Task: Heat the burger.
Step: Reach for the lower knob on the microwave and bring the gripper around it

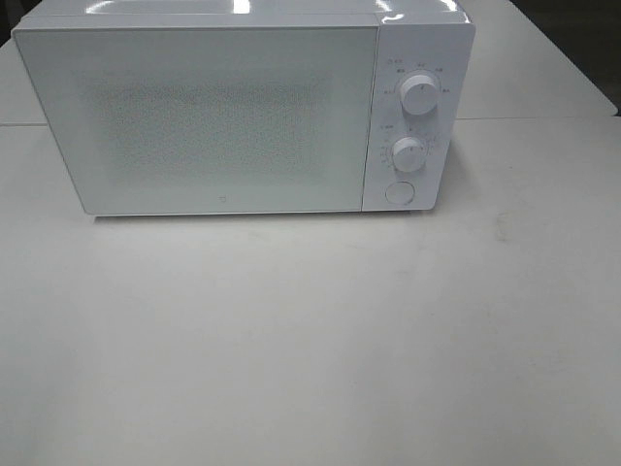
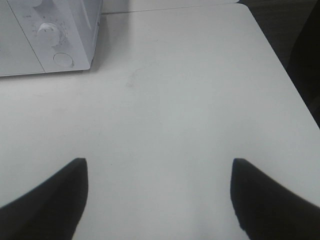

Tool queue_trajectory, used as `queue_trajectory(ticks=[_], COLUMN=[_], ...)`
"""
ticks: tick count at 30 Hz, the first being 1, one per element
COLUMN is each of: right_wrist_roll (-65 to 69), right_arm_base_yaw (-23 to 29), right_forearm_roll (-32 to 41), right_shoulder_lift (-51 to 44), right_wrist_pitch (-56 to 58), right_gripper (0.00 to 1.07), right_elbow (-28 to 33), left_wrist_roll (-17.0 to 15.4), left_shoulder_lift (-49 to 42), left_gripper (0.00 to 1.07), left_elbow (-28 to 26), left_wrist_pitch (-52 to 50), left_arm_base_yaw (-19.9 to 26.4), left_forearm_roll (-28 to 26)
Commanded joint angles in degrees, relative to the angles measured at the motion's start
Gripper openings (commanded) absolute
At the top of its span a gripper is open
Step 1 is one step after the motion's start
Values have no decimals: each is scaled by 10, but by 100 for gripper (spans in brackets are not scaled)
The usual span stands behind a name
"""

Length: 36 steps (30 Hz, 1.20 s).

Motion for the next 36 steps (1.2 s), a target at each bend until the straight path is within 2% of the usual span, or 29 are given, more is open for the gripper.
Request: queue_trajectory(ticks=[1,7,21,36], right_wrist_roll=[2,2,2,3], right_arm_base_yaw=[-3,-3,-3,-3], right_forearm_roll=[-5,-1,1,18], right_shoulder_lift=[26,94,247,410], right_wrist_pitch=[-18,-61,-249,-355], right_gripper=[75,75,75,75], right_elbow=[-9,-14,1,1], left_wrist_roll=[0,0,0,0], left_shoulder_lift=[-14,-14,-14,-14], left_gripper=[100,100,100,100], left_elbow=[2,2,2,2], left_wrist_pitch=[-3,-3,-3,-3], left_arm_base_yaw=[2,2,2,2], left_forearm_roll=[2,2,2,2])
